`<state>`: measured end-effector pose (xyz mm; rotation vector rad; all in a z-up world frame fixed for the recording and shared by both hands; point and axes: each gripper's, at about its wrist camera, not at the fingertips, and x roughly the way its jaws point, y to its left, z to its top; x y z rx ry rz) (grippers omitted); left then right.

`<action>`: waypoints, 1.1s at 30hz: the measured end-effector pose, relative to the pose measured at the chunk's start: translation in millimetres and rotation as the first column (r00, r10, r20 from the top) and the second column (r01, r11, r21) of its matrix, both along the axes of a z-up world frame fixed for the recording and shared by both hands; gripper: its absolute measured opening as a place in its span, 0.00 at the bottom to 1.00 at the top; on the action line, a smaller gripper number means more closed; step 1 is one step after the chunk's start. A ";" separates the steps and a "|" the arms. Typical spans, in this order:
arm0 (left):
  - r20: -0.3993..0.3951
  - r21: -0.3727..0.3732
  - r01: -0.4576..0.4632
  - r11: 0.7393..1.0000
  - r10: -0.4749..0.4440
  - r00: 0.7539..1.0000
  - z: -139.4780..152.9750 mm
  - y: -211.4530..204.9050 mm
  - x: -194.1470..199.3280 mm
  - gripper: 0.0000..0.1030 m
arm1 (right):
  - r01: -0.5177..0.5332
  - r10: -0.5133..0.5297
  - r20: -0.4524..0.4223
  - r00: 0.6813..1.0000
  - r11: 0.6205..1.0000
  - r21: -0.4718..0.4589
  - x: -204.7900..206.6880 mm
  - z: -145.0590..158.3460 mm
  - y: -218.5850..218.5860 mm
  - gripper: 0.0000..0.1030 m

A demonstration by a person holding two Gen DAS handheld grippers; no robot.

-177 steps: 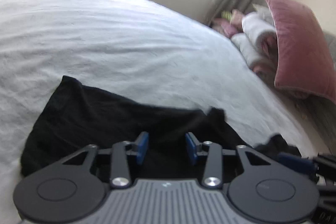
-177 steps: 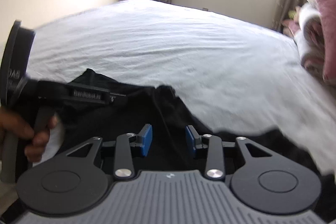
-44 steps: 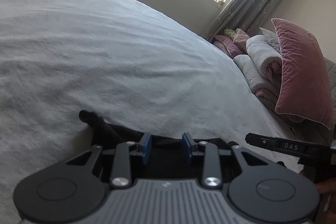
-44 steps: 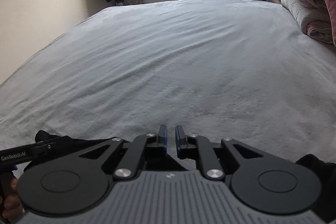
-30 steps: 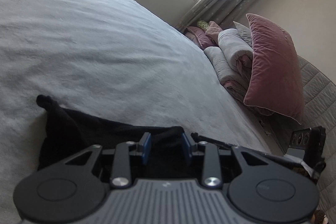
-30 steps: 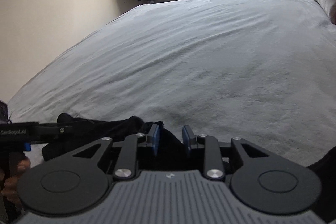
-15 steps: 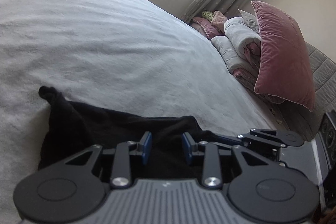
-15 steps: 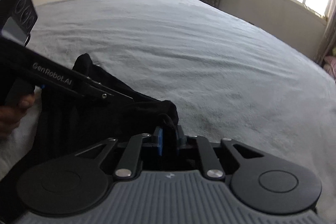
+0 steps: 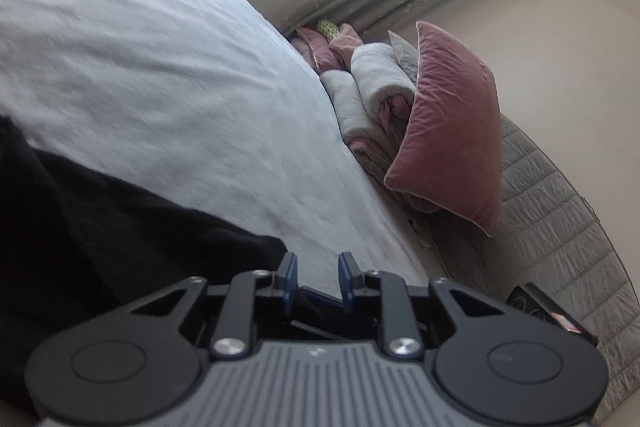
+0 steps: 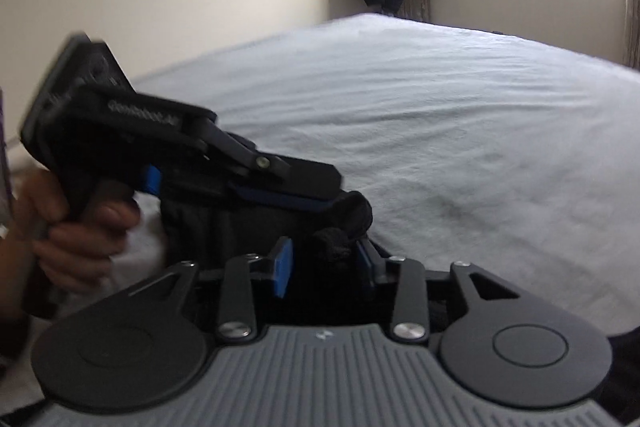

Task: Fold clothes

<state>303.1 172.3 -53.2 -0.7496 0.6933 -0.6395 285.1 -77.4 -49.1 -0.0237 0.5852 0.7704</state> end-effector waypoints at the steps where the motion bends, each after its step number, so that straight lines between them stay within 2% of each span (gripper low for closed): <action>1: -0.012 0.021 0.006 1.000 -0.005 1.000 -3.1 -4.0 1.5 0.22 | 0.000 0.001 -0.011 1.000 0.999 0.054 -1.3 -3.9 -6.4 0.38; 3: -0.035 0.065 0.013 0.998 -0.011 0.999 -9.9 -10.7 5.0 0.20 | -0.018 0.028 -0.067 0.997 0.990 0.143 2.8 -10.1 -18.2 0.38; 4: -0.045 0.085 0.015 0.996 -0.011 0.999 -13.2 -13.3 6.8 0.15 | -0.038 0.055 -0.093 0.994 0.985 0.170 7.2 -8.9 -22.3 0.38; 8: -0.051 0.087 0.028 0.996 -0.023 0.998 -17.2 -14.2 9.5 0.13 | -0.053 0.073 -0.081 0.994 0.971 0.234 11.0 -1.5 -36.7 0.38; 10: -0.059 0.084 0.025 0.996 -0.020 0.998 -18.7 -12.3 10.8 0.06 | -0.028 0.044 -0.064 0.997 0.971 0.239 9.2 2.1 -41.3 0.38; 12: -0.070 0.064 0.020 0.998 -0.016 0.997 -20.5 -9.4 11.7 0.05 | 0.003 0.011 -0.059 0.998 0.972 0.236 8.5 4.4 -43.3 0.29; 14: -0.074 0.053 0.018 0.998 -0.014 0.997 -21.3 -8.3 12.3 0.05 | 0.013 0.005 -0.073 0.997 0.971 0.238 11.1 1.9 -42.5 0.29; 23: -0.079 0.040 0.006 0.999 -0.003 0.997 -22.4 -4.6 10.2 0.04 | -0.020 0.023 -0.052 0.998 0.997 0.073 -2.1 -7.1 -17.2 0.29; 24: -0.079 0.041 0.003 0.999 0.000 0.997 -22.4 -4.9 10.1 0.03 | -0.019 0.021 -0.041 0.999 0.999 0.049 -4.9 -6.7 -15.0 0.26; 27: -0.090 0.039 -0.010 0.999 0.014 0.996 -22.6 -5.8 11.0 0.02 | -0.019 0.020 0.027 0.999 0.999 -0.046 -16.9 -2.4 -2.8 0.11; 33: -0.092 0.019 -0.076 0.997 0.077 0.993 -20.6 -1.4 8.3 0.01 | 0.057 -0.011 0.206 0.978 0.974 -0.221 -47.9 14.2 16.9 0.07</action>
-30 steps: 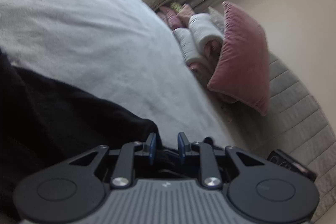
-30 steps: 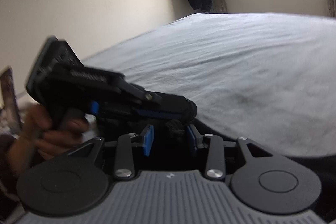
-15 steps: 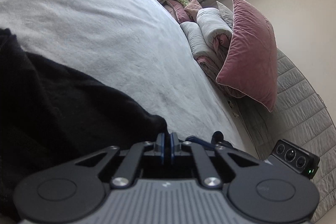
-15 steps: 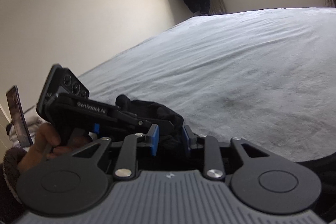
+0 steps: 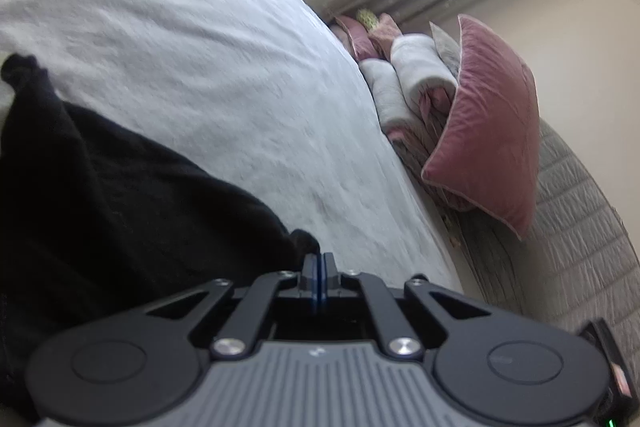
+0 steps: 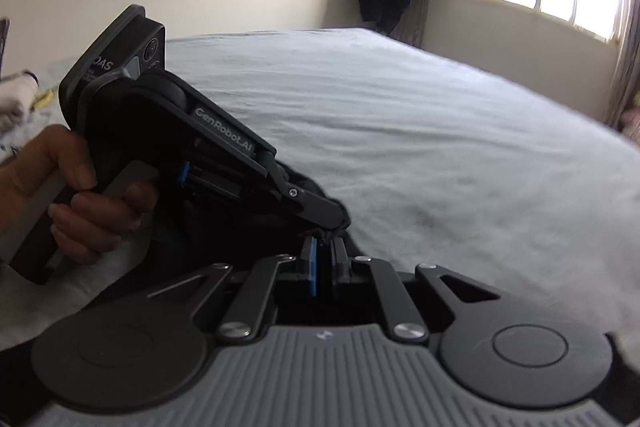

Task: Fold clothes

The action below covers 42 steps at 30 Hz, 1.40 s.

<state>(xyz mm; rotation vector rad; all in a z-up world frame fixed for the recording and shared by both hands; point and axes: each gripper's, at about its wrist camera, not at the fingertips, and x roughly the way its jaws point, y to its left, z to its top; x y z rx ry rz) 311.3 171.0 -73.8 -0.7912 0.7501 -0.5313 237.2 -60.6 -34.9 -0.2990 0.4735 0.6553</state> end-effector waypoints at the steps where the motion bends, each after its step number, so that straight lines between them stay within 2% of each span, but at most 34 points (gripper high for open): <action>1: 0.003 -0.005 -0.013 1.000 0.013 1.000 0.7 0.9 -0.5 0.01 | 0.011 -0.010 0.030 0.999 1.000 -0.020 -3.2 3.7 2.5 0.07; 3: 0.019 -0.029 -0.036 0.999 0.036 0.999 2.8 2.7 -2.1 0.01 | 0.038 -0.032 0.103 0.994 0.997 -0.065 -8.9 9.7 8.8 0.06; 5: 0.035 -0.054 -0.058 0.997 0.060 0.998 4.9 4.6 -3.7 0.01 | 0.080 -0.046 0.218 0.975 0.986 -0.150 -15.8 11.1 20.5 0.05; 8: 0.078 -0.074 -0.083 0.994 0.089 0.993 10.7 6.9 -7.4 0.01 | 0.156 -0.035 0.395 0.918 0.948 -0.279 -19.3 2.7 39.8 0.05; 10: 0.089 -0.082 -0.097 0.992 0.104 0.991 13.2 9.6 -8.5 0.01 | 0.190 -0.003 0.475 0.880 0.919 -0.345 -11.8 -10.1 47.0 0.04; 11: 0.094 -0.080 -0.106 0.991 0.113 0.989 14.3 11.1 -9.0 0.01 | 0.208 0.016 0.512 0.859 0.903 -0.376 -7.8 -16.5 50.5 0.04; 14: 0.103 -0.023 -0.154 0.988 0.156 0.982 16.7 10.6 -9.3 0.00 | 0.213 0.021 0.514 0.858 0.895 -0.392 11.8 -22.6 45.7 0.04; 16: 0.096 0.013 -0.175 0.984 0.173 0.980 16.0 10.6 -7.8 0.00 | 0.243 -0.048 0.477 0.878 0.902 -0.357 28.6 -18.3 35.8 0.04; 19: 0.074 0.046 -0.191 0.980 0.188 0.979 12.8 12.6 -3.8 0.00 | 0.251 -0.156 0.346 0.925 0.935 -0.251 50.6 -6.5 14.4 0.04; 21: 0.066 0.059 -0.193 0.979 0.190 0.980 12.6 13.4 -2.4 0.00 | 0.243 -0.189 0.243 0.951 0.947 -0.211 62.6 -1.7 5.0 0.05; 23: 0.071 0.079 -0.203 0.976 0.198 0.978 15.1 13.9 -2.0 0.00 | 0.248 -0.212 0.185 0.960 0.949 -0.197 76.5 -2.2 1.6 0.09; 27: 0.067 0.110 -0.208 0.972 0.202 0.977 15.6 18.1 -2.8 0.00 | 0.332 -0.325 0.072 0.943 0.935 -0.125 102.6 4.0 -15.3 0.16; 30: 0.047 0.186 -0.228 0.956 0.223 0.974 24.3 26.5 -3.8 0.02 | 0.375 -0.373 -0.064 0.926 0.927 0.011 106.9 16.2 -33.4 0.17; 32: 0.048 0.240 -0.263 0.934 0.259 0.965 33.9 38.4 -7.7 0.10 | 0.375 -0.360 -0.152 0.920 0.924 0.080 109.2 23.0 -35.6 0.17; 34: 0.052 0.259 -0.320 0.911 0.318 0.947 39.4 60.3 -15.8 0.27 | 0.378 -0.350 -0.204 0.914 0.917 0.123 112.2 26.6 -35.5 0.17; 35: 0.048 0.267 -0.343 0.901 0.343 0.938 41.2 71.0 -19.0 0.30 | 0.381 -0.347 -0.222 0.911 0.915 0.133 112.7 27.0 -34.6 0.19; 37: 0.029 0.277 -0.373 0.885 0.380 0.924 39.1 89.8 -22.8 0.32 | 0.386 -0.348 -0.241 0.906 0.913 0.134 114.6 22.9 -28.1 0.29; 38: 0.018 0.274 -0.390 0.879 0.401 0.916 36.2 98.1 -23.9 0.32 | 0.386 -0.349 -0.239 0.906 0.914 0.127 114.6 20.8 -24.8 0.40; 39: 0.002 0.268 -0.400 0.876 0.415 0.910 32.2 105.8 -24.5 0.32 | 0.386 -0.352 -0.235 0.906 0.916 0.113 114.9 16.8 -21.3 0.41; 42: -0.025 0.196 -0.405 0.893 0.417 0.909 24.3 118.4 -23.2 0.32 | 0.383 -0.357 -0.230 0.905 0.921 0.077 114.4 5.4 -15.5 0.41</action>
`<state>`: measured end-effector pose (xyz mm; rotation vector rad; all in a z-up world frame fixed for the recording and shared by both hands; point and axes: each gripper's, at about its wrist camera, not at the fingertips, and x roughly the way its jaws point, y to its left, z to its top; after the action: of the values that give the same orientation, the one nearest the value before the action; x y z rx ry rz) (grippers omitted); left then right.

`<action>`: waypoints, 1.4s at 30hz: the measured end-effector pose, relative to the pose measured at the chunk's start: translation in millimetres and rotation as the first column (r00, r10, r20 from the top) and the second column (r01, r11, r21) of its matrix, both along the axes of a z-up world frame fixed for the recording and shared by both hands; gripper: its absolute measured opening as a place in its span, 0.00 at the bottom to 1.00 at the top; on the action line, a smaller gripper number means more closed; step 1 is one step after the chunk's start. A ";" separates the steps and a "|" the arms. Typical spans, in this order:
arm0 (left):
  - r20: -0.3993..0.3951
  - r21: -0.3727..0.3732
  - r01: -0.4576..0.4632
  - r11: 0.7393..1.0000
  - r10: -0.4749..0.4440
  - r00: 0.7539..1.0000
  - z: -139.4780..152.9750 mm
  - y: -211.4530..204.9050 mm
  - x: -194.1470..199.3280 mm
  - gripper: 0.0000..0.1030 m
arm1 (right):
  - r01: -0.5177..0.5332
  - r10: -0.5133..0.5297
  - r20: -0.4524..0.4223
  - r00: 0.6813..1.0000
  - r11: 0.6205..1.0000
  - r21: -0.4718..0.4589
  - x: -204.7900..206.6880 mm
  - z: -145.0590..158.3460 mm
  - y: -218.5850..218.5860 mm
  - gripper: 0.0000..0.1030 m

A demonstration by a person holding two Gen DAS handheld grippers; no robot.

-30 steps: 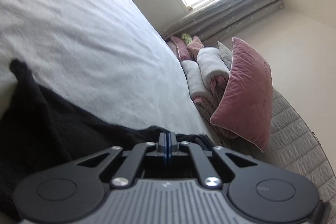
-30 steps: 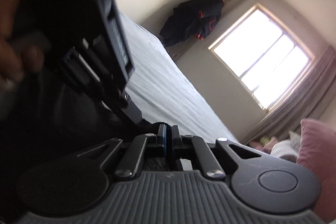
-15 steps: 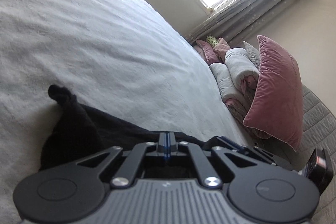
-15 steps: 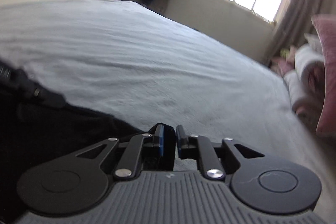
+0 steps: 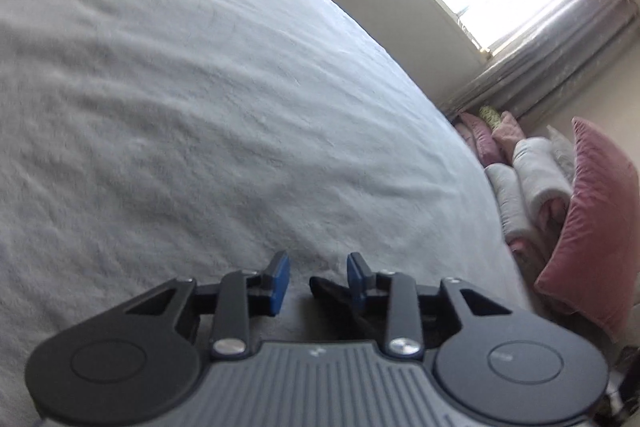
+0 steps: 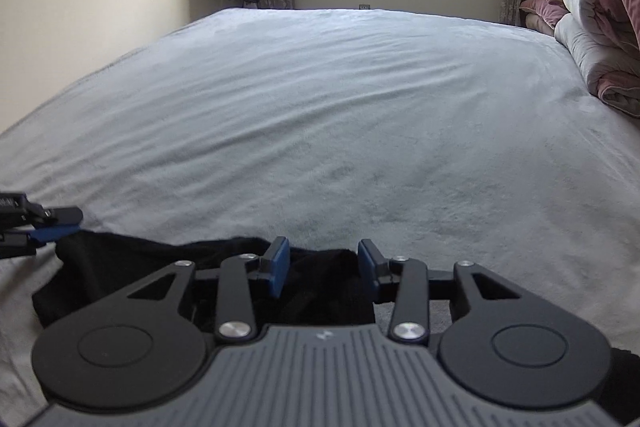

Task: Fold clothes

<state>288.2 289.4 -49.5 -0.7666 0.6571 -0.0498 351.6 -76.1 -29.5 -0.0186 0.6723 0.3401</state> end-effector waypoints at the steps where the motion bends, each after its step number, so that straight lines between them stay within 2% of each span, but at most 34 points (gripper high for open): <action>1: 0.004 0.004 0.003 1.000 -0.003 1.000 0.0 -0.8 0.3 0.32 | 0.003 -0.003 0.002 1.000 1.000 -0.004 -1.1 -3.5 -0.9 0.41; 7: -0.003 0.111 0.053 0.992 -0.053 0.999 7.1 -18.2 1.8 0.30 | 0.012 -0.012 0.022 1.000 1.000 0.004 -2.8 -12.7 -8.7 0.41; 8: -0.004 0.125 0.067 0.990 -0.067 0.998 6.8 -21.2 2.4 0.29 | 0.012 -0.012 0.028 1.000 1.000 0.004 -2.6 -13.5 -9.5 0.37; 10: -0.017 0.119 0.098 0.988 -0.097 0.995 1.6 -26.9 4.5 0.03 | 0.006 -0.006 0.035 0.999 1.000 -0.009 -1.9 -16.4 -9.1 0.25; 11: -0.025 0.117 0.112 0.987 -0.110 0.994 -1.0 -30.3 5.8 0.02 | 0.006 -0.005 0.044 0.999 1.000 -0.012 -2.8 -16.9 -8.7 0.16; 13: -0.006 0.212 0.085 0.974 -0.086 0.996 3.4 -44.0 5.5 0.02 | 0.005 -0.004 0.065 0.998 1.000 -0.019 -4.9 -17.6 -7.9 0.07; 15: 0.062 0.355 -0.009 0.935 -0.013 0.998 17.7 -53.7 -1.9 0.01 | 0.027 -0.029 0.122 0.992 1.000 0.016 -9.7 -8.9 -11.0 0.05; 16: 0.101 0.403 -0.053 0.914 0.014 0.995 23.5 -55.7 -5.6 0.01 | 0.038 -0.043 0.150 0.988 0.999 0.035 -12.2 -4.3 -12.6 0.05; 20: 0.167 0.422 -0.114 0.899 0.046 0.985 24.3 -55.9 -5.2 0.02 | 0.065 -0.074 0.188 0.979 0.997 0.051 -3.9 5.0 -12.4 0.05; 23: 0.082 0.449 -0.074 0.890 0.041 0.996 2.1 -60.1 11.0 0.02 | 0.072 -0.072 0.149 0.986 0.997 0.005 9.9 -9.4 -4.3 0.05; 26: 0.077 0.428 -0.071 0.901 0.042 0.996 -0.9 -57.2 13.6 0.02 | 0.078 -0.075 0.098 0.992 0.997 -0.028 17.8 -27.9 -0.8 0.05; 28: 0.071 0.401 -0.070 0.913 0.045 0.996 -2.9 -53.3 11.3 0.04 | 0.082 -0.079 0.093 0.993 0.996 -0.030 17.2 -27.5 -1.0 0.07; 30: 0.064 0.356 -0.060 0.933 0.040 0.997 0.0 -49.2 10.1 0.09 | 0.077 -0.073 0.093 0.993 0.996 -0.047 15.2 -23.9 0.2 0.15; 31: 0.058 0.331 -0.051 0.942 0.033 0.998 2.0 -47.2 9.4 0.17 | 0.078 -0.074 0.095 0.993 0.996 -0.046 11.9 -19.9 -1.5 0.18; 32: 0.051 0.305 -0.042 0.952 0.027 0.998 3.9 -45.2 8.7 0.23 | 0.080 -0.075 0.097 0.992 0.996 -0.044 8.5 -15.8 -3.3 0.25; 33: 0.045 0.280 -0.033 0.959 0.021 0.999 6.1 -43.5 8.0 0.37 | 0.081 -0.077 0.099 0.992 0.996 -0.042 5.0 -11.6 -5.1 0.38; 34: 0.037 0.266 -0.026 0.964 0.016 0.999 8.9 -42.9 7.1 0.46 | 0.090 -0.087 0.107 0.990 0.996 -0.024 -1.9 -6.0 -9.7 0.44; 35: 0.030 0.251 -0.019 0.968 0.012 0.999 11.7 -42.3 6.2 0.49 | 0.100 -0.099 0.115 0.988 0.995 -0.004 -9.1 -0.3 -14.5 0.48; 36: 0.022 0.241 -0.013 0.970 0.008 1.000 14.1 -41.9 5.6 0.52 | 0.104 -0.105 0.111 0.988 0.995 0.009 -18.2 5.0 -20.9 0.48; 39: -0.015 0.291 -0.007 0.957 0.012 1.000 14.4 -47.1 8.4 0.54 | 0.124 -0.126 0.093 0.988 0.992 0.030 -54.2 20.3 -44.6 0.49; 42: -0.041 0.351 0.000 0.936 0.016 0.999 15.8 -57.5 11.6 0.54 | 0.132 -0.132 0.073 0.989 0.991 0.003 -97.2 31.4 -74.3 0.54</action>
<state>299.8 231.9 -33.7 -0.4255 0.6809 0.0906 254.4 -150.4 1.9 0.0122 0.5985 0.2104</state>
